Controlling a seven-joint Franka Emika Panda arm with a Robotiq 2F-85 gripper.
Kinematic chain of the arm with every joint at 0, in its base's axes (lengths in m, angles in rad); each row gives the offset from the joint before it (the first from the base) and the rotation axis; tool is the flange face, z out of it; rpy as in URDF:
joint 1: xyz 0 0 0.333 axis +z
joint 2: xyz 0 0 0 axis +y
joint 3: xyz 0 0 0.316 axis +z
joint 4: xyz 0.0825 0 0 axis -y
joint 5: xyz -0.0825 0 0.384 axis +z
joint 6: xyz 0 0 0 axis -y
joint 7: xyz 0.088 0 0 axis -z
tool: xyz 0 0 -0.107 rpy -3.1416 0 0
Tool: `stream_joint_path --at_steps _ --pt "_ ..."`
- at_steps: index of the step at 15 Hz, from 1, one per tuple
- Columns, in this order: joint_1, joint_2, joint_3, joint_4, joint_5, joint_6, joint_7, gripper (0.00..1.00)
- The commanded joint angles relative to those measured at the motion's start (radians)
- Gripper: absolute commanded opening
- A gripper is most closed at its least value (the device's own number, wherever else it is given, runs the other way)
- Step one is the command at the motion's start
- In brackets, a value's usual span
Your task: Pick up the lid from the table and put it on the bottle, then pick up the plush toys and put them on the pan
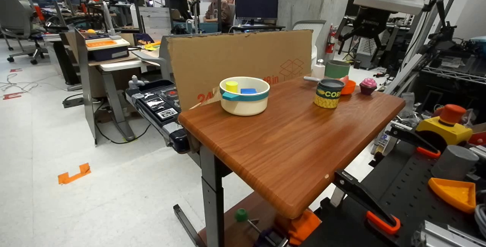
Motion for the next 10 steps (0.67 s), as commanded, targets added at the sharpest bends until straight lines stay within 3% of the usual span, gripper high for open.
stream_joint_path --at_steps 1,10 --pt "-0.02 -0.04 0.004 -0.053 0.0 0.01 -0.035 1.0" --pt "-0.027 -0.02 -0.017 -0.059 -0.006 -0.009 -0.022 1.0"
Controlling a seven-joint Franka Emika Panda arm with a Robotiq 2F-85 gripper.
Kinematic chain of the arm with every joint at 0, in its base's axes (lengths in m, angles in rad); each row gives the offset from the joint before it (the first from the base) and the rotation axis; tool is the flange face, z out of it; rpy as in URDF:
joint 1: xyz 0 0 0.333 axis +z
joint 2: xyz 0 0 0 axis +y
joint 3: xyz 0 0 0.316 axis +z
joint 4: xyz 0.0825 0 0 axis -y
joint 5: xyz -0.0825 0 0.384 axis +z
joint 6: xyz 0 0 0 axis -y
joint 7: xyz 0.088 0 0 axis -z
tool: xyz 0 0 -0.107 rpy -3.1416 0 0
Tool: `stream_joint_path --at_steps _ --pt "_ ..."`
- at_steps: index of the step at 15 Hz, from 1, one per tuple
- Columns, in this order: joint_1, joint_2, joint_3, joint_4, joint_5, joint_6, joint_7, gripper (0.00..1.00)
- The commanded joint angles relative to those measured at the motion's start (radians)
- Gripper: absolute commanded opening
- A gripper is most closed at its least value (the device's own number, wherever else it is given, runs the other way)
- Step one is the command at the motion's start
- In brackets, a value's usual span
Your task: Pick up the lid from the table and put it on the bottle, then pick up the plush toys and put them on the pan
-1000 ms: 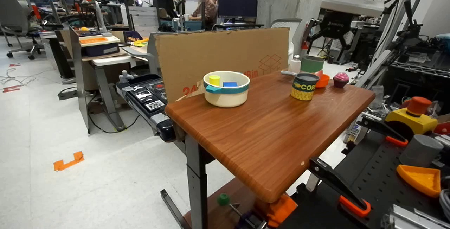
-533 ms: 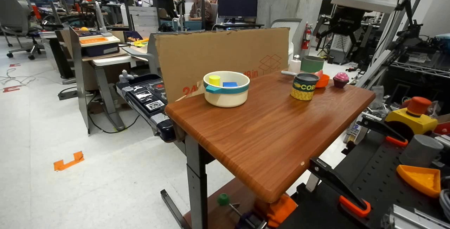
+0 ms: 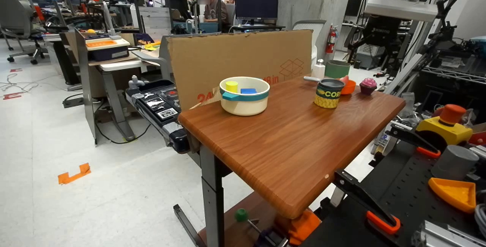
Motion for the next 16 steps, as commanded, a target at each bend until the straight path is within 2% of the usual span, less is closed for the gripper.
stream_joint_path --at_steps 1,6,16 --pt "-0.014 -0.014 -0.004 -0.003 0.002 -0.004 -0.001 1.0" --pt "-0.05 -0.024 -0.007 0.003 0.036 -0.01 -0.016 1.0" --pt "-0.078 0.055 -0.009 0.078 0.056 -0.066 0.012 1.0"
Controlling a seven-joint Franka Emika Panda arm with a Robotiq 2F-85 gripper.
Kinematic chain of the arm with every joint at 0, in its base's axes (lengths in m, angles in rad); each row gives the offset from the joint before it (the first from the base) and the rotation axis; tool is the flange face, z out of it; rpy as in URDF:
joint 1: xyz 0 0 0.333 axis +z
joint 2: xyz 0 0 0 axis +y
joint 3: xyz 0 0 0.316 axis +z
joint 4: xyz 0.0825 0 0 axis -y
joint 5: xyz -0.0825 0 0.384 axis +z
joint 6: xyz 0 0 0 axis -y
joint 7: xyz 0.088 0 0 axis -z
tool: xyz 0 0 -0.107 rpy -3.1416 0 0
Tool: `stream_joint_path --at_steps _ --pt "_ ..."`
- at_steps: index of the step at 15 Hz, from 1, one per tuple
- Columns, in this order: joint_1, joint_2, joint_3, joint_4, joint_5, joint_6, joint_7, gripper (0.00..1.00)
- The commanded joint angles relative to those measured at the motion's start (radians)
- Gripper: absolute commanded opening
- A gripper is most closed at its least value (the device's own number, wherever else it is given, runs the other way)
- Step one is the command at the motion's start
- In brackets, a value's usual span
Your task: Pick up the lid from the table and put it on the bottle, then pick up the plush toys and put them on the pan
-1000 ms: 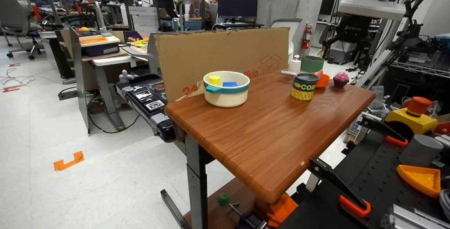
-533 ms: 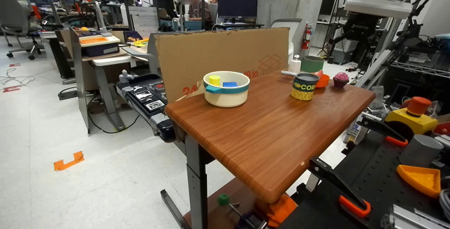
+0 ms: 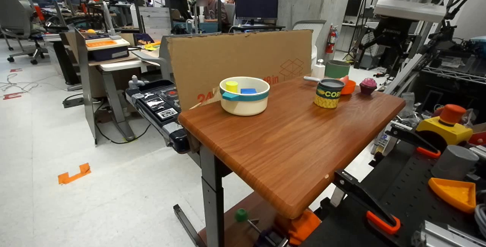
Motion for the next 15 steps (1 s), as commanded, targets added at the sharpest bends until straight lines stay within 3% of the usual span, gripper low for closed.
stream_joint_path --at_steps 1,15 --pt "-0.014 0.05 0.001 0.072 0.042 -0.064 0.012 1.0" --pt "0.007 0.152 -0.009 0.167 0.029 -0.128 0.061 1.0"
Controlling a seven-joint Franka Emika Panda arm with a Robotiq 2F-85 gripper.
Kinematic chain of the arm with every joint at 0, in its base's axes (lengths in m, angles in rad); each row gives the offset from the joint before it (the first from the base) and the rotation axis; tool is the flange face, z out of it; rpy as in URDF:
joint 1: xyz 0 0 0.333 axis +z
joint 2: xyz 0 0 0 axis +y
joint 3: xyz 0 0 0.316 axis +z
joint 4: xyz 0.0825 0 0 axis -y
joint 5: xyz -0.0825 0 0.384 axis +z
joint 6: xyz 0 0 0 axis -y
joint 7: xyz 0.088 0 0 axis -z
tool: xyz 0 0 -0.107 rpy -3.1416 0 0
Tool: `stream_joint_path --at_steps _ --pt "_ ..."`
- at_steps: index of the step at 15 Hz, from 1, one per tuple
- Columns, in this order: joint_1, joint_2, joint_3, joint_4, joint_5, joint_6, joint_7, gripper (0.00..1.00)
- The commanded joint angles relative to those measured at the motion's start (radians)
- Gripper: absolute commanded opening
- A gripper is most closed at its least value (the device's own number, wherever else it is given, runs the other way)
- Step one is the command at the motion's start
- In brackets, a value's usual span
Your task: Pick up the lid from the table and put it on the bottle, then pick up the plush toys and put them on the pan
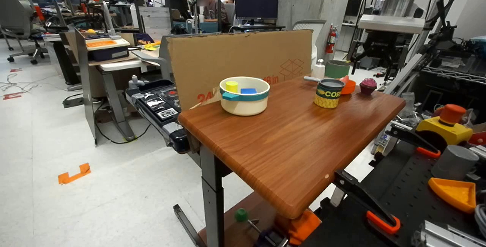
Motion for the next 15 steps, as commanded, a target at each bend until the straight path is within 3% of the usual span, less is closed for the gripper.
stream_joint_path --at_steps 1,15 --pt "-0.004 0.008 -0.009 0.04 0.012 -0.036 0.015 1.0" --pt "0.003 0.034 -0.021 0.04 -0.005 -0.03 0.03 1.0"
